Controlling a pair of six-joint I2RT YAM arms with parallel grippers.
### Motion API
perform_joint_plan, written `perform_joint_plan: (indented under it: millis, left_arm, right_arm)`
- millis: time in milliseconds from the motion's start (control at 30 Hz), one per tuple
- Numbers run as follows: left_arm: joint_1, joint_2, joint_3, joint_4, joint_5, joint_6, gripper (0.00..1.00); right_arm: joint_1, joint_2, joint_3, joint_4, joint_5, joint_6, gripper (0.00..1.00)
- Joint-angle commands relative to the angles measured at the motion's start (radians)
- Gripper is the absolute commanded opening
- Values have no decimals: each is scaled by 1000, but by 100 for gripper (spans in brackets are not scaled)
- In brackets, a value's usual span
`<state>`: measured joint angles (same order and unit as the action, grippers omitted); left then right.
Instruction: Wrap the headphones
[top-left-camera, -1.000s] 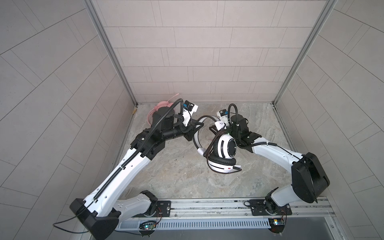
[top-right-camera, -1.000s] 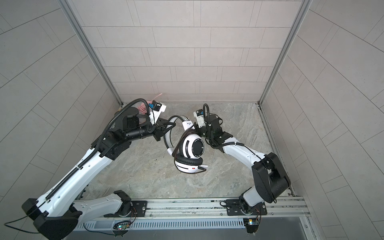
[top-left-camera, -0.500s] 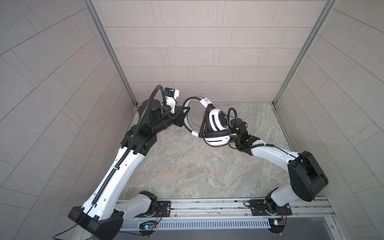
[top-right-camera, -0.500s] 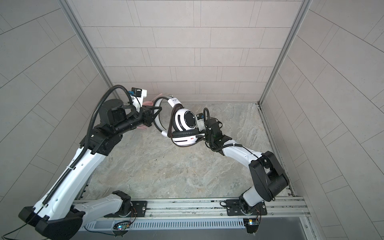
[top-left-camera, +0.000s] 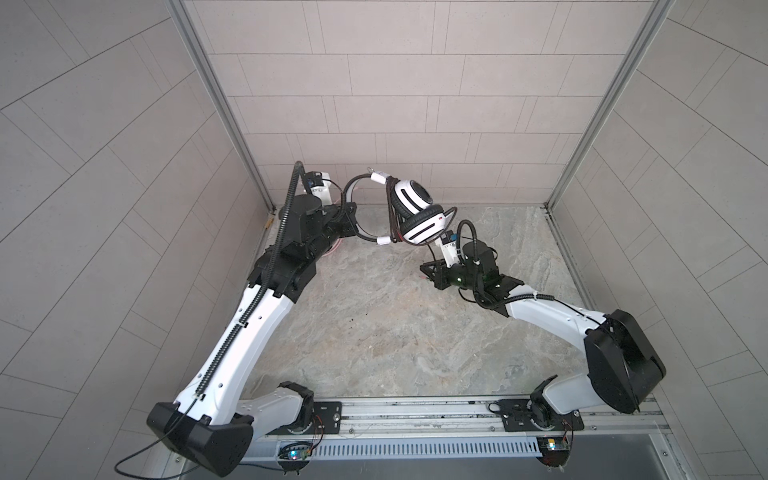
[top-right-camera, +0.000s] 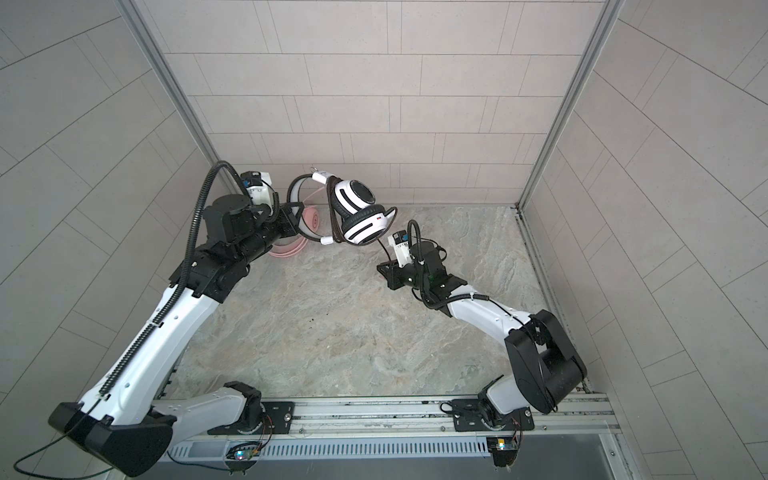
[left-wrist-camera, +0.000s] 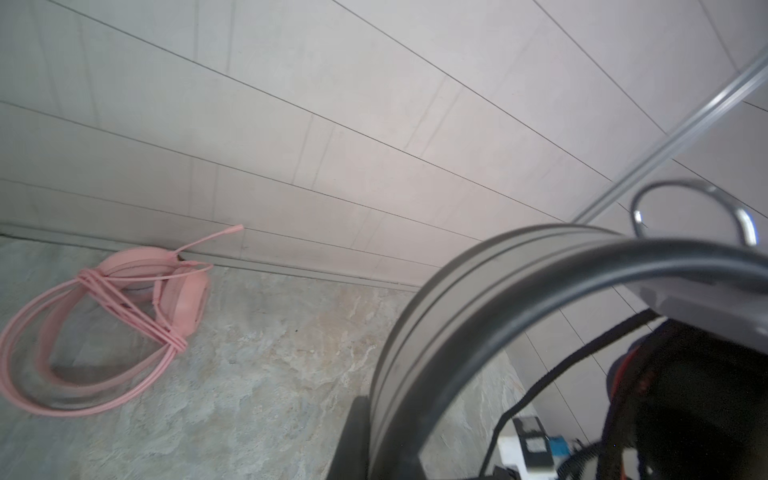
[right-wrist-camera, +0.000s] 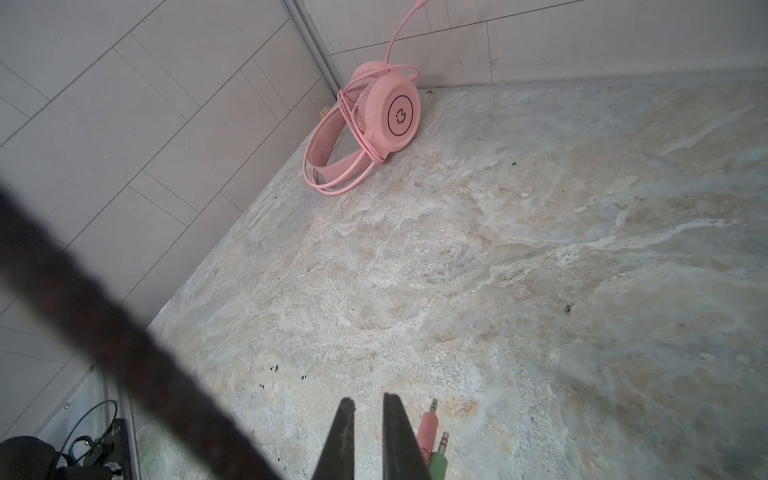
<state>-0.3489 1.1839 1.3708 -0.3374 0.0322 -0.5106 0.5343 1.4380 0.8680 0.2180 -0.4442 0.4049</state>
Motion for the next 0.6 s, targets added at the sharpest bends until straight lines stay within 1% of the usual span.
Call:
perform_joint_plan:
  millis: [0, 100, 200, 267, 433, 567]
  left_arm:
    - [5, 0, 13, 31, -224, -127, 0]
    - [5, 9, 12, -13, -347, -161, 0]
    - [5, 20, -6, -24, -427, -167, 0]
    - [5, 25, -17, -32, -445, -147, 0]
    - [5, 32, -100, -8, -472, -140, 0]
    - [5, 63, -140, -12, -485, -108, 0]
  right_arm:
    - [45, -60, 24, -108, 56, -77, 8]
    - [102, -92, 44, -204, 114, -134, 8]
    - [167, -129, 84, -313, 175, -193, 8]
    - [205, -152, 111, -372, 193, -219, 7]
    - [288, -182, 215, -512, 259, -297, 7]
    - [309, -179, 295, -579, 280, -352, 7]
